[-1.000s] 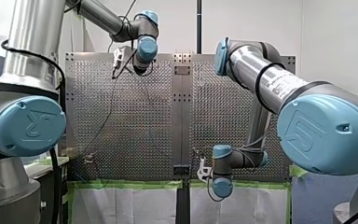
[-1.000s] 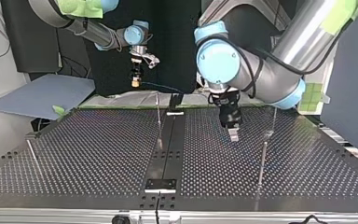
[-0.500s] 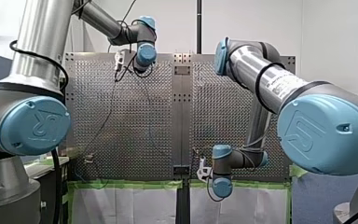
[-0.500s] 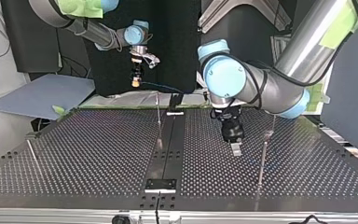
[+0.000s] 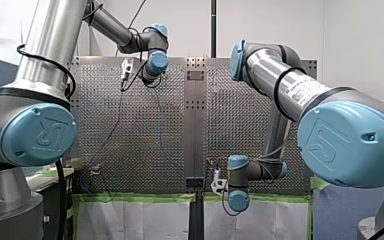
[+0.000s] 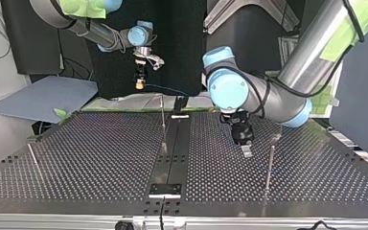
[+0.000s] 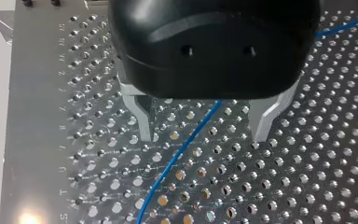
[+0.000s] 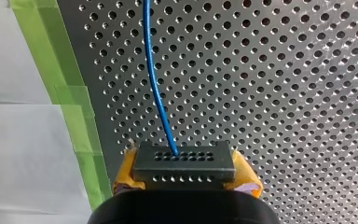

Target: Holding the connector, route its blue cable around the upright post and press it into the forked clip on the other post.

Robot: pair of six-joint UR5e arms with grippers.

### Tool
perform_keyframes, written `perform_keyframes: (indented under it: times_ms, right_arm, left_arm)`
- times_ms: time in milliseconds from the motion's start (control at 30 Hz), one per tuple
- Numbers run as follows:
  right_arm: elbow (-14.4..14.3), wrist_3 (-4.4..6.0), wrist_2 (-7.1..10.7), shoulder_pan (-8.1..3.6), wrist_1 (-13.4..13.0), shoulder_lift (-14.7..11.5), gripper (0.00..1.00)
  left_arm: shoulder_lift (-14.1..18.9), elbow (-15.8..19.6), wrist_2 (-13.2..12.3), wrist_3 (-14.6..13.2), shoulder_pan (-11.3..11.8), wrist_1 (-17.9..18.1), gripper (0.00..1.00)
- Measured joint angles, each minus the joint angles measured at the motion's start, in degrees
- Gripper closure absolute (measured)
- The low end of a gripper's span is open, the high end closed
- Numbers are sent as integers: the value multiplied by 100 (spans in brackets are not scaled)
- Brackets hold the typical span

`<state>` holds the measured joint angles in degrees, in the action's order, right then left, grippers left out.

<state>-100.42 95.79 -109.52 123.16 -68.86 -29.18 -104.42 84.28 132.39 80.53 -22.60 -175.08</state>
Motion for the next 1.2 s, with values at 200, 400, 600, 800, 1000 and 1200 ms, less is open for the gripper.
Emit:
perform_keyframes:
  times_ms: [200,400,600,800,1000,1200]
  right_arm:
    - [0,0,0,0,-4,0,100]
    - [0,0,10,4,0,0,100]
    - [0,0,18,13,7,0,100]
    - [0,0,32,18,1,-1,100]
    - [0,0,35,25,5,-2,100]
    - [0,0,35,26,8,-1,100]
  left_arm:
    - [-31,-9,-168,-71,3,35,0]
    - [-217,-150,-255,-141,39,55,0]
    - [-356,-353,-131,-215,122,58,0]
    - [-551,-616,-111,-284,99,-104,0]
    - [-752,-881,-182,-311,15,-235,0]
    - [-817,-1030,-202,-311,17,-229,0]
